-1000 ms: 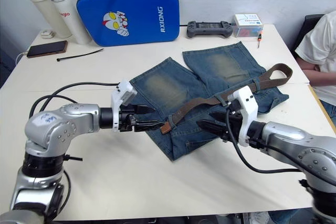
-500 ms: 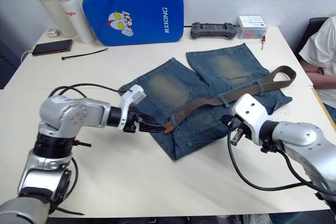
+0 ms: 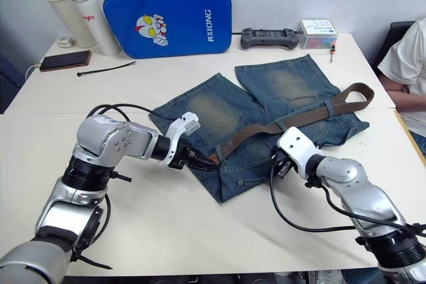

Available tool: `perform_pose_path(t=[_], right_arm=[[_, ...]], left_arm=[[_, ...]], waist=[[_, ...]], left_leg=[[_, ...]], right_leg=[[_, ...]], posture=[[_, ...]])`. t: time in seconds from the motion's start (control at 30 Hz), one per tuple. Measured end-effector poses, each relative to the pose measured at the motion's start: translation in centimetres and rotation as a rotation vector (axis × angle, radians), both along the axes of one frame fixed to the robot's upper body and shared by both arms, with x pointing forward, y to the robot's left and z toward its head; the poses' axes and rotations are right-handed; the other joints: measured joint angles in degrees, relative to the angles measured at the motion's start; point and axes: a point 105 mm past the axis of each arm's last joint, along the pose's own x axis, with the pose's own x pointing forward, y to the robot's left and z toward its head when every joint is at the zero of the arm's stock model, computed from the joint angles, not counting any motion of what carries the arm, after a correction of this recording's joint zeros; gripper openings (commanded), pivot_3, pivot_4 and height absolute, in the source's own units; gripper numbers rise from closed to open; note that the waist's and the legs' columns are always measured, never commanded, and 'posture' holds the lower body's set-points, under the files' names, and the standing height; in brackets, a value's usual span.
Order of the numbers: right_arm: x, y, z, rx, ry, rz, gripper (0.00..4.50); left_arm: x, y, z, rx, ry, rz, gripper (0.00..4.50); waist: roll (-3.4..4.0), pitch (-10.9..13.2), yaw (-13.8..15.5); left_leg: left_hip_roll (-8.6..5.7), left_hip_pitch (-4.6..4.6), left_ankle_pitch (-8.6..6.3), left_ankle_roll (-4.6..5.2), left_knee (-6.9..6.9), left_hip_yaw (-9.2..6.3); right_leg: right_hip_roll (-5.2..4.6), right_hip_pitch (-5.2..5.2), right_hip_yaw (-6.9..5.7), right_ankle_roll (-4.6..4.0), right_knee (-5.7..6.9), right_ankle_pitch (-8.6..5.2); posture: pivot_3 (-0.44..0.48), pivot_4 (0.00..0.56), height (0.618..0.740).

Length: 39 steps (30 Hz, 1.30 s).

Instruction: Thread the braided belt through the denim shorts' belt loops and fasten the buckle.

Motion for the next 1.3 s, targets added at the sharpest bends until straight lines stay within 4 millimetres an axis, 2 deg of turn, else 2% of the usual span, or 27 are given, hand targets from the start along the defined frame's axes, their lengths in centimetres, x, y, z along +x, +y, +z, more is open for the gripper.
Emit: perform_pose_path(t=[0.2,0.5,0.6,0.73,0.77,0.83,0.9,1.17,1.3], right_arm=[[0.1,0.3,-0.2,0.002,-0.008,-0.002,0.06],[0.0,0.3,-0.4,0.009,0.001,-0.017,0.06],[0.0,0.2,-0.4,0.006,0.005,-0.020,0.00],[-0.1,0.2,-0.3,0.003,0.007,-0.019,0.00],[-0.1,0.2,-0.3,0.003,0.007,-0.018,0.00],[-0.1,0.2,-0.3,0.001,0.007,-0.017,0.00],[-0.1,0.2,-0.3,-0.003,0.007,-0.017,0.00],[0.1,0.5,-0.2,0.007,0.010,-0.004,0.00],[0.2,0.6,-0.3,0.002,0.018,-0.003,0.00]], left_arm=[[-0.3,-1.1,-0.1,-0.020,0.006,-0.029,4.50],[0.0,-1.3,-0.5,-0.035,0.002,-0.047,4.50],[0.2,-1.3,-0.7,-0.048,0.013,-0.043,3.74],[0.7,-1.0,-1.2,-0.047,0.029,-0.014,2.00],[0.7,-1.0,-1.3,-0.045,0.033,-0.010,1.73],[0.6,-0.8,-1.4,-0.043,0.050,-0.010,0.73],[0.4,-0.5,-1.2,-0.058,0.068,-0.014,0.05],[0.1,0.5,-0.7,-0.088,0.120,0.008,0.05],[-0.7,1.6,0.2,-0.094,0.134,0.001,0.05]], waist=[[0.00,0.0,0.0],[0.00,0.0,0.0],[0.01,-0.1,0.0],[0.00,-0.1,0.0],[0.00,-0.1,0.0],[0.00,-0.1,0.0],[0.00,-0.1,0.0],[0.00,-0.1,-0.2],[0.00,-0.1,-0.3]], left_leg=[[0.00,0.03,0.00,-0.01,0.04,0.00],[-0.01,0.13,-0.01,-0.03,0.06,0.00],[-0.01,0.13,-0.01,-0.03,0.08,0.01],[-0.02,0.12,-0.01,-0.02,0.09,0.01],[-0.02,0.11,-0.01,-0.02,0.09,0.00],[-0.01,0.10,-0.01,-0.02,0.09,0.00],[-0.02,0.10,-0.01,-0.02,0.09,0.00],[-0.01,0.10,-0.01,-0.04,0.09,0.01],[0.00,0.09,-0.01,-0.06,0.08,0.01]], right_leg=[[0.00,0.03,0.00,0.00,0.06,0.00],[-0.01,0.10,0.01,0.00,0.12,0.00],[-0.01,0.11,0.01,0.00,0.13,0.00],[-0.01,0.10,0.00,0.00,0.13,0.00],[0.00,0.09,0.00,0.00,0.13,0.00],[-0.01,0.08,0.00,0.00,0.15,0.00],[-0.01,0.08,0.01,0.00,0.15,0.00],[0.01,0.02,0.02,-0.01,0.24,0.00],[0.01,0.00,0.03,-0.01,0.27,0.00]], posture=[[0.000,0.150,0.740],[0.000,0.150,0.740],[0.000,0.150,0.740],[0.000,0.150,0.740],[0.000,0.150,0.740],[0.000,0.150,0.740],[0.000,0.150,0.740],[0.000,0.150,0.740],[0.000,0.150,0.740]])
